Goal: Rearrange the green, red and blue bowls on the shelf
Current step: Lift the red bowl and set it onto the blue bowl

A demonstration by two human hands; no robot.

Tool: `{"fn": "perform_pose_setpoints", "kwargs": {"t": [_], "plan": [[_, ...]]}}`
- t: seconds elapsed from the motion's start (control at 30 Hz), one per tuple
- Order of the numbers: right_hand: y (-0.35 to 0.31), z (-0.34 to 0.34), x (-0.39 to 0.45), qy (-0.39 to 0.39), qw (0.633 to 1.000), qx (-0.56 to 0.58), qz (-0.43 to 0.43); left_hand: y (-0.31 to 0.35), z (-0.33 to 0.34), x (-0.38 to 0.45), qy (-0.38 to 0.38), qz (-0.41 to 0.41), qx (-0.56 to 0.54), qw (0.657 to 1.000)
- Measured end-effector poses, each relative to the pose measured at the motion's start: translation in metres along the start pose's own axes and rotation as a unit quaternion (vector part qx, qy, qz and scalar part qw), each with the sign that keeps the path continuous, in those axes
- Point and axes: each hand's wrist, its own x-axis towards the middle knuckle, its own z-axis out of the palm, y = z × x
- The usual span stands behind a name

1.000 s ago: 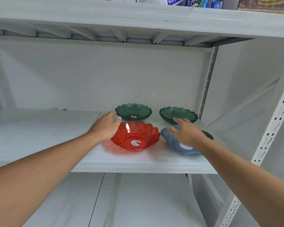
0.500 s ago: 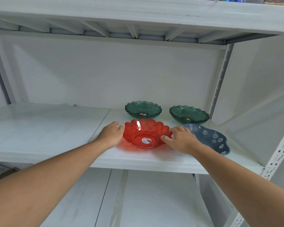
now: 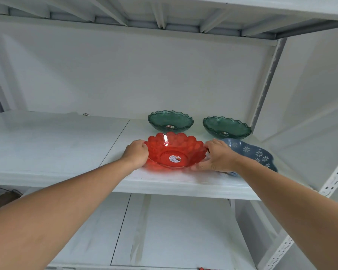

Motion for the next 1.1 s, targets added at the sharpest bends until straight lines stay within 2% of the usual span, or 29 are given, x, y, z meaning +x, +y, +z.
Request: {"fn": "perform_pose_setpoints", "kwargs": {"t": [0.2, 0.33, 0.43, 0.53, 0.73, 0.9, 1.1], "plan": [[0.000, -0.009, -0.003, 0.040, 0.987, 0.155, -0.026, 0.016, -0.008, 0.008, 0.023, -0.016, -0.060, 0.998], [0.006, -0.041, -0.005, 0.105, 0.981, 0.161, -0.030, 0.052, -0.021, 0.013, 0.012, -0.004, -0.111, 0.994], [0.021, -0.070, -0.023, 0.109, 0.980, 0.163, -0.014, 0.089, -0.013, 0.014, 0.004, 0.023, -0.128, 0.991], [0.038, -0.088, -0.058, 0.109, 0.978, 0.177, -0.001, 0.119, 0.012, 0.010, -0.020, 0.049, -0.122, 0.991], [0.098, -0.098, -0.108, 0.120, 0.972, 0.179, 0.098, 0.154, 0.081, 0.008, -0.077, 0.089, -0.091, 0.989], [0.120, -0.104, -0.130, 0.133, 0.965, 0.197, 0.110, 0.169, 0.114, 0.013, -0.092, 0.093, -0.069, 0.989], [0.140, -0.084, -0.136, 0.122, 0.955, 0.238, 0.126, 0.174, 0.128, -0.008, -0.065, 0.118, -0.011, 0.991]]}}
